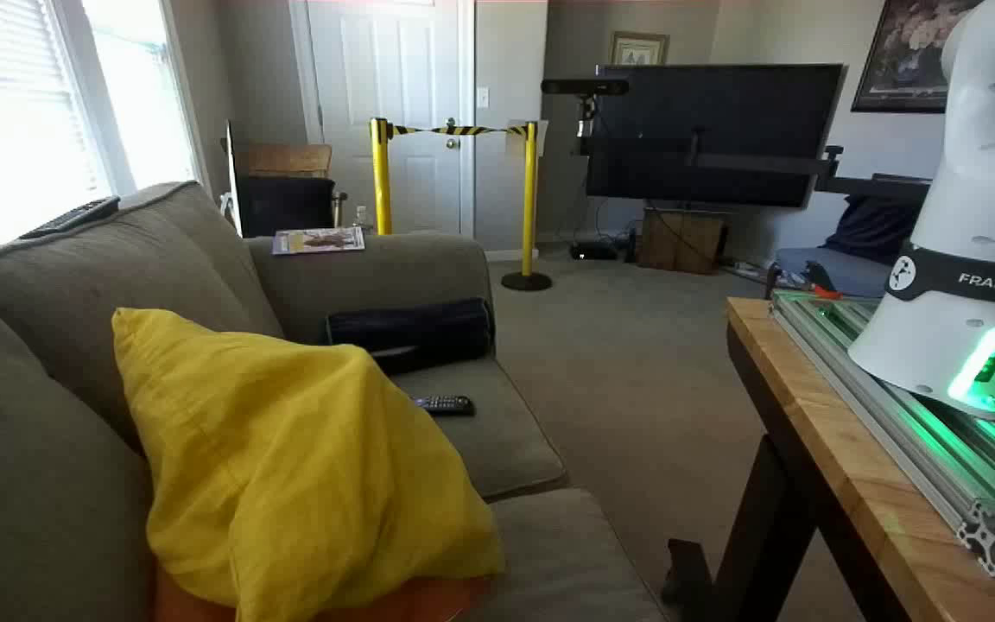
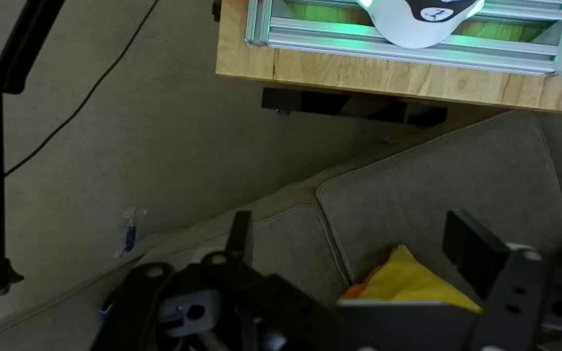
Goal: Move the yellow pillow to the right then move the orange one to the left.
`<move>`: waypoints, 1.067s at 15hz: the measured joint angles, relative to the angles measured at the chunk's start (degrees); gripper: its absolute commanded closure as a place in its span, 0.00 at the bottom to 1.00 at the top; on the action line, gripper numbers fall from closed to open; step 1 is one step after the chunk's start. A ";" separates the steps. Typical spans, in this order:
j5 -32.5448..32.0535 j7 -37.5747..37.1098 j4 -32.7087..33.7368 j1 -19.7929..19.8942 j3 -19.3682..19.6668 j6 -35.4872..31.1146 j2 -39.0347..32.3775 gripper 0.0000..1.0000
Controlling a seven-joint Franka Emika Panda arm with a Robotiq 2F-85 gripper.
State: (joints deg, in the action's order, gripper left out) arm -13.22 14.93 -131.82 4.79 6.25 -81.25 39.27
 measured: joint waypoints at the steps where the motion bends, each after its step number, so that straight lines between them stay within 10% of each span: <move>1: 0.00 0.00 0.00 0.00 0.00 0.00 0.00 0.00; 12: 0.00 -0.09 0.00 -0.24 0.22 0.00 -0.03 0.00; 16: 0.00 -0.04 -1.51 -0.35 3.93 -9.91 -2.35 0.00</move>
State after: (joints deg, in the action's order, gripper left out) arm -13.22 14.90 -133.32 4.44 10.18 -91.16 36.92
